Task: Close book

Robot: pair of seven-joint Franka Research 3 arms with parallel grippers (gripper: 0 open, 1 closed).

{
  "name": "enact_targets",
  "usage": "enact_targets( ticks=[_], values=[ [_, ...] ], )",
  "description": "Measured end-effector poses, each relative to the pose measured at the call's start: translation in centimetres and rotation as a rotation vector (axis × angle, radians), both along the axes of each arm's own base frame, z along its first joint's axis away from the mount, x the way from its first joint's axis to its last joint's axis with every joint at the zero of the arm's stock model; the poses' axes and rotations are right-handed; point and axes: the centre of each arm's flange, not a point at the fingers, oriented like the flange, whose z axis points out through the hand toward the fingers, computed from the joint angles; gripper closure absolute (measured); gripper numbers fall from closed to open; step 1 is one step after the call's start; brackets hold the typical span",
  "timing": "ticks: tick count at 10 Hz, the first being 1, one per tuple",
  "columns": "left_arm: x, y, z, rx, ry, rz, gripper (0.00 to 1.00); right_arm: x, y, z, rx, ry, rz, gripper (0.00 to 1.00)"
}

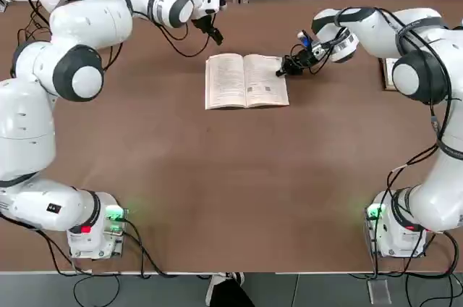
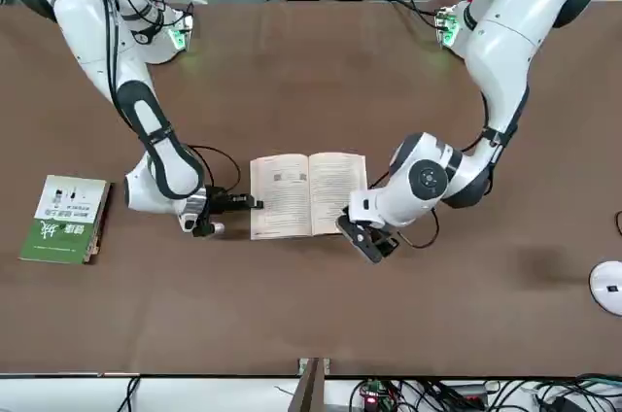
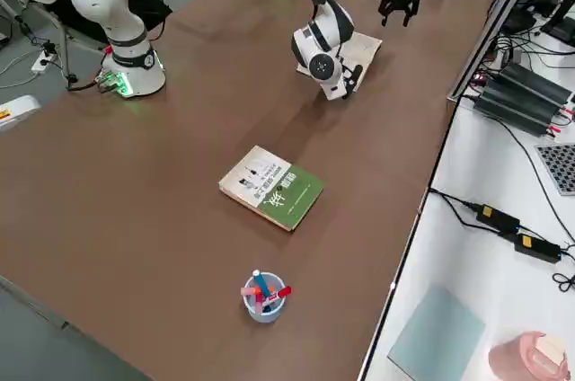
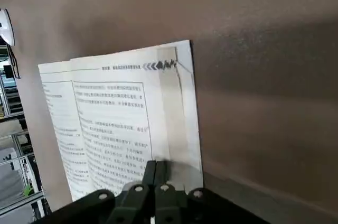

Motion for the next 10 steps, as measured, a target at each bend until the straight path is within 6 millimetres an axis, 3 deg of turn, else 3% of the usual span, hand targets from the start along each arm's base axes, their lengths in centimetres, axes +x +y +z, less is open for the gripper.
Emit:
enact_targets(
  ticks=[4, 10],
  values=[
    [0.1, 0.1, -0.1, -0.111, 0.043, -0.038, 0.0, 0.0, 0.0, 0.0, 0.0, -0.003, 0.002, 0.99],
    [0.8, 1.8, -2.6, -0.206, 0.091, -0.061, 0.0, 0.0, 0.0, 0.0, 0.0, -0.003, 0.003, 0.99]
  ],
)
